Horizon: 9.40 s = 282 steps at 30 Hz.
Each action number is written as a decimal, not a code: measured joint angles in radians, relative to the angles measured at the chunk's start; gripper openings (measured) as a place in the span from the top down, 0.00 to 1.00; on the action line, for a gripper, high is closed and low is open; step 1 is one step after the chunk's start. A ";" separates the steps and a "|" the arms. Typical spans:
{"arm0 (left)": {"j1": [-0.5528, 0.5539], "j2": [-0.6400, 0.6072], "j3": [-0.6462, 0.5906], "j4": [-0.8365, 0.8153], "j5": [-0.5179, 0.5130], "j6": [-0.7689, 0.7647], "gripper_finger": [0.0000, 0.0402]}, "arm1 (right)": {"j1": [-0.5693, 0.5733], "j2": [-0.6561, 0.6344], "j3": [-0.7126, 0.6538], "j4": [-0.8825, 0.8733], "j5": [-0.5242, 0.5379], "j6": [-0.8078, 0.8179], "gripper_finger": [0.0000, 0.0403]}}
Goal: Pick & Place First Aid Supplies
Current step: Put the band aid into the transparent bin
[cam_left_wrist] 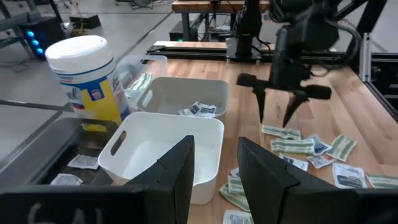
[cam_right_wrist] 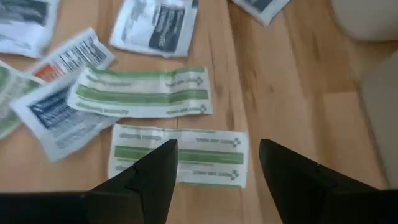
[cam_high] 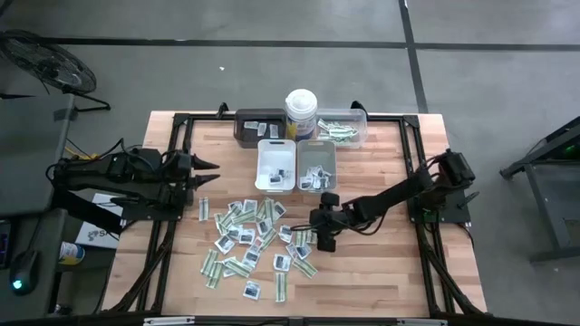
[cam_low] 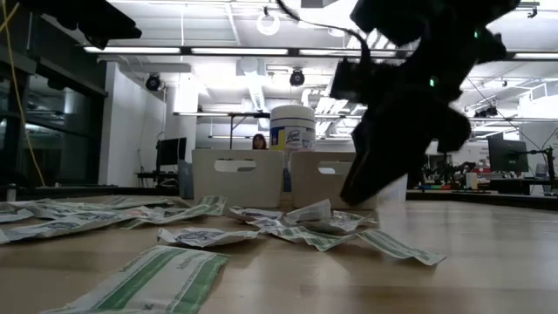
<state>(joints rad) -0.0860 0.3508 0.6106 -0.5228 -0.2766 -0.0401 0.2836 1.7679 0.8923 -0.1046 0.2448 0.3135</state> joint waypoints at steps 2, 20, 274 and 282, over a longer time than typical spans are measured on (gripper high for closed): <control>0.000 0.000 0.000 0.000 -0.005 -0.010 0.70 | 0.000 0.027 0.000 -0.003 0.017 0.018 0.45; 0.000 0.000 0.000 -0.003 -0.031 -0.041 0.70 | -0.001 0.104 0.006 -0.033 -0.001 0.180 0.57; 0.000 0.000 0.001 -0.028 0.233 -0.098 0.70 | 0.122 0.234 0.355 -0.223 0.033 -0.268 0.66; 0.000 0.000 0.001 -0.030 0.233 -0.096 0.70 | 0.122 0.246 0.355 -0.214 0.038 -0.271 0.66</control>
<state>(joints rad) -0.0857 0.3509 0.6113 -0.5532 -0.0441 -0.1356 0.4053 2.0135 1.2472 -0.3188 0.2832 0.0425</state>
